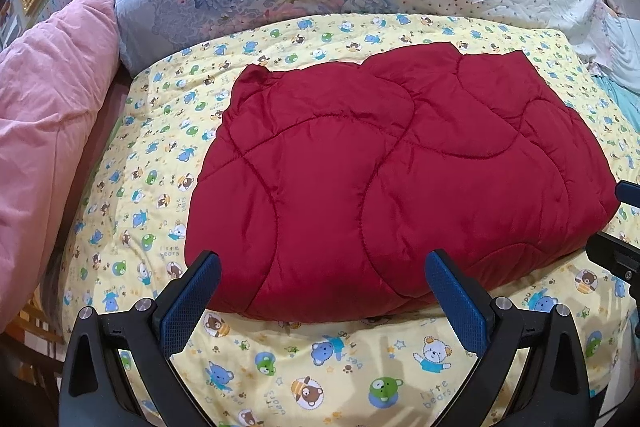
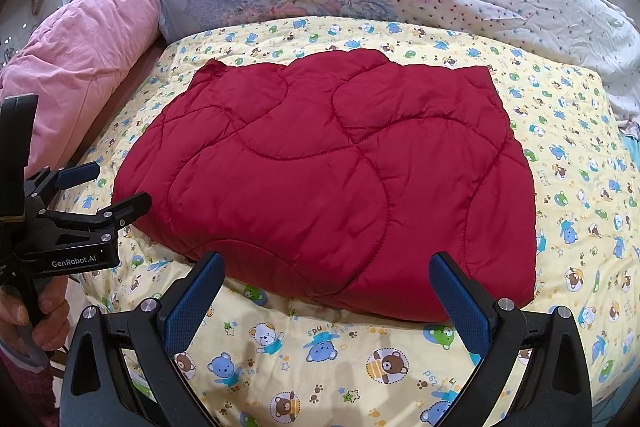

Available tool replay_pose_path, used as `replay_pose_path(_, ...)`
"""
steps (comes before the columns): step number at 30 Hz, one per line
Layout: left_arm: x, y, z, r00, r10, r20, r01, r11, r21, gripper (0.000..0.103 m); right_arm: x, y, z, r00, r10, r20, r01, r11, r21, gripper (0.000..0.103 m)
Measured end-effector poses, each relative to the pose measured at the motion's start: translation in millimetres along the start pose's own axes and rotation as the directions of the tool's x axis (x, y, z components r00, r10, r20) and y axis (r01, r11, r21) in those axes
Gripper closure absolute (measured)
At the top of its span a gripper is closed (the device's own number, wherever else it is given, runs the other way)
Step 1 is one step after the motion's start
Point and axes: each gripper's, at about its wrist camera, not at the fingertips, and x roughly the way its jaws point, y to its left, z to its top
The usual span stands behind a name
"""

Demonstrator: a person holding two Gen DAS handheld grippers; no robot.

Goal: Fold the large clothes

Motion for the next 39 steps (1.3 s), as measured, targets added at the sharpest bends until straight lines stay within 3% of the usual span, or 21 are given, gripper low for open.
replay_pose_path(39,0.9,1.0,1.0,1.000,-0.017,0.002,0.017,1.000,0.020,0.000,-1.1,0.5,1.6,1.000,0.000,0.001,0.000,1.000,0.003,0.001)
